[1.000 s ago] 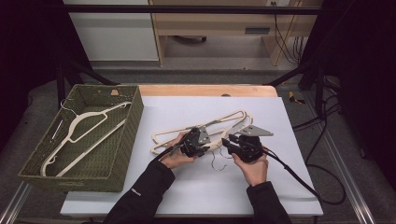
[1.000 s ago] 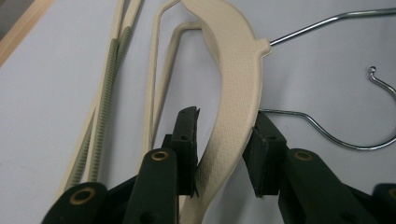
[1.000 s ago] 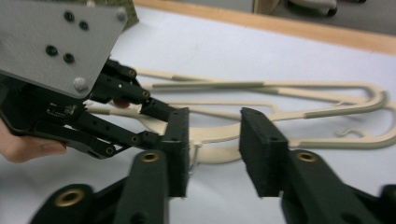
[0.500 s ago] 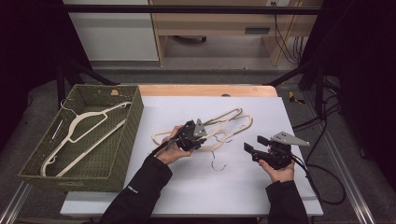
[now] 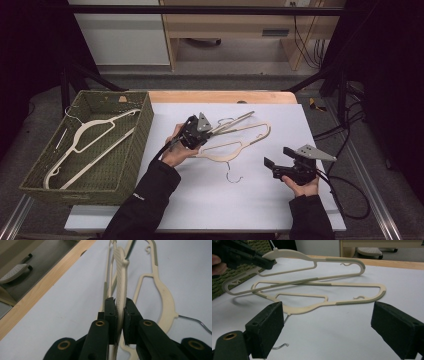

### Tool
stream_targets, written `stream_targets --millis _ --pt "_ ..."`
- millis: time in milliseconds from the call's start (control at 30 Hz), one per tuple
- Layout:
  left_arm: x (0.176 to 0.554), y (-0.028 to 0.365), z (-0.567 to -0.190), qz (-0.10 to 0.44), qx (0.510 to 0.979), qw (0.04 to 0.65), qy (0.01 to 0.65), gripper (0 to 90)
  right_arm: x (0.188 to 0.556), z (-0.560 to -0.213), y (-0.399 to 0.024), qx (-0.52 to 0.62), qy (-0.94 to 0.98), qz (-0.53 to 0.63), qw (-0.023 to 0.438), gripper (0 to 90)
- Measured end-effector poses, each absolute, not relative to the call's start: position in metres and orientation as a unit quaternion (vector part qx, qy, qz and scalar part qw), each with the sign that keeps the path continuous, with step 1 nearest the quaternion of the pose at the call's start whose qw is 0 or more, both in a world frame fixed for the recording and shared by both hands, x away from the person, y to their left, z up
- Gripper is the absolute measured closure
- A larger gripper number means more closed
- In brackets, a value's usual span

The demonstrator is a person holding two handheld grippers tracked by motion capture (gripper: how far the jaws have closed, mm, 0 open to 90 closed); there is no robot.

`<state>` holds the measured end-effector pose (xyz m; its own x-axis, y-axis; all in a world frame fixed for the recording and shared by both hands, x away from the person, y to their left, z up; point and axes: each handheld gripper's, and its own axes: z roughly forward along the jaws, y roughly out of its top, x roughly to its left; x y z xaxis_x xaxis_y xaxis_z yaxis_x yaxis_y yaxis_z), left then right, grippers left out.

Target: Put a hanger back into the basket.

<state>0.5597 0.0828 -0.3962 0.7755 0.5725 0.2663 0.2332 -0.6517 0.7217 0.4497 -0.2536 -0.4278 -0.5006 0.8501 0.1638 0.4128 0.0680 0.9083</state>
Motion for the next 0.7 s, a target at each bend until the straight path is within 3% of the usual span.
stream_targets --millis 300,700 --pt "0.569 0.103 -0.389 0.235 0.854 0.371 0.280 85.9 0.450 -0.429 -0.256 0.453 0.699 0.510 0.215 11.2" --pt "0.541 0.117 -0.355 0.225 0.836 0.408 0.291 86.0 0.447 -0.424 -0.261 0.451 0.693 0.517 0.222 8.8"
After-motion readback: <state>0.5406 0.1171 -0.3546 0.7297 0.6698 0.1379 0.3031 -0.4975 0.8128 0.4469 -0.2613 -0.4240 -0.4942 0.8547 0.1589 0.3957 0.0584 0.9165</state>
